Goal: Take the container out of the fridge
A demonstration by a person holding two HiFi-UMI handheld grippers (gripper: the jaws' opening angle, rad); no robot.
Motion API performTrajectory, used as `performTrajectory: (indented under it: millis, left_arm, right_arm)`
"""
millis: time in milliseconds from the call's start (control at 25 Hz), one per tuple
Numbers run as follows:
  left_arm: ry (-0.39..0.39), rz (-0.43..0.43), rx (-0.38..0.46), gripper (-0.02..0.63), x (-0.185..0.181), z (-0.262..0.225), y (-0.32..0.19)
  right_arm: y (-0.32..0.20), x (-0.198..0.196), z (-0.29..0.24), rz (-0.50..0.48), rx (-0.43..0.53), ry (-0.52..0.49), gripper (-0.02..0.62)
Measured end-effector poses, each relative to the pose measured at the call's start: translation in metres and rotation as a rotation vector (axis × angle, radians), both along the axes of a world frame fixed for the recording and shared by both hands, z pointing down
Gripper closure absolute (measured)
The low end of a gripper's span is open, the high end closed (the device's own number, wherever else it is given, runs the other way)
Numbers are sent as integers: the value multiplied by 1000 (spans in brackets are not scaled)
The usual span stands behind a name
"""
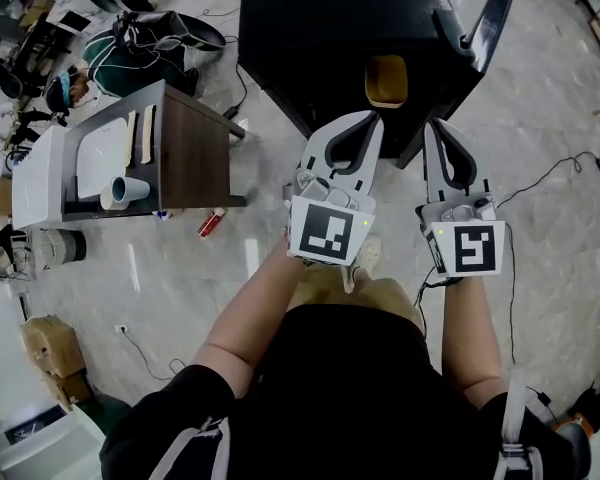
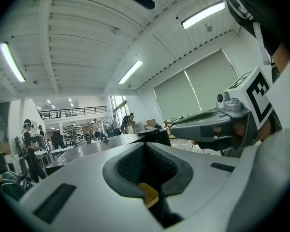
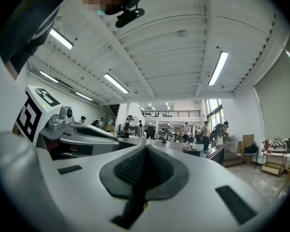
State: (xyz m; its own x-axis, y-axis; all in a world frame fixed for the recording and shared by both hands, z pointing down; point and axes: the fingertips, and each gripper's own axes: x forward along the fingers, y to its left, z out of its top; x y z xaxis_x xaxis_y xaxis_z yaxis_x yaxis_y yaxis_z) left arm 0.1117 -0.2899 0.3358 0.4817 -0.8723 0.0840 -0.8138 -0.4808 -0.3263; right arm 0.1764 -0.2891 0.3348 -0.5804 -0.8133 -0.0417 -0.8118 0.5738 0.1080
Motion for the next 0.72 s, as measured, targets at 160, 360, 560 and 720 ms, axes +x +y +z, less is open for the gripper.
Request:
performTrajectory:
  millis: [160,360,560,720]
  left_arm:
    - [3,4,21,580,-4,7,-8]
    - [21,-3,49,581,-24,23,-20]
    - [53,-19,27,581,-46,40,-35]
    - [91,-50,-8,581,-60,50,-48]
  right_arm:
    - [-12,-12,13,-23,-24,31,558]
    - [-28,-47,36,-119,-5,171,558]
    - [-45,-68,81,-202,-43,510,557]
    - [-58,-85,124,-292,-78,655,557]
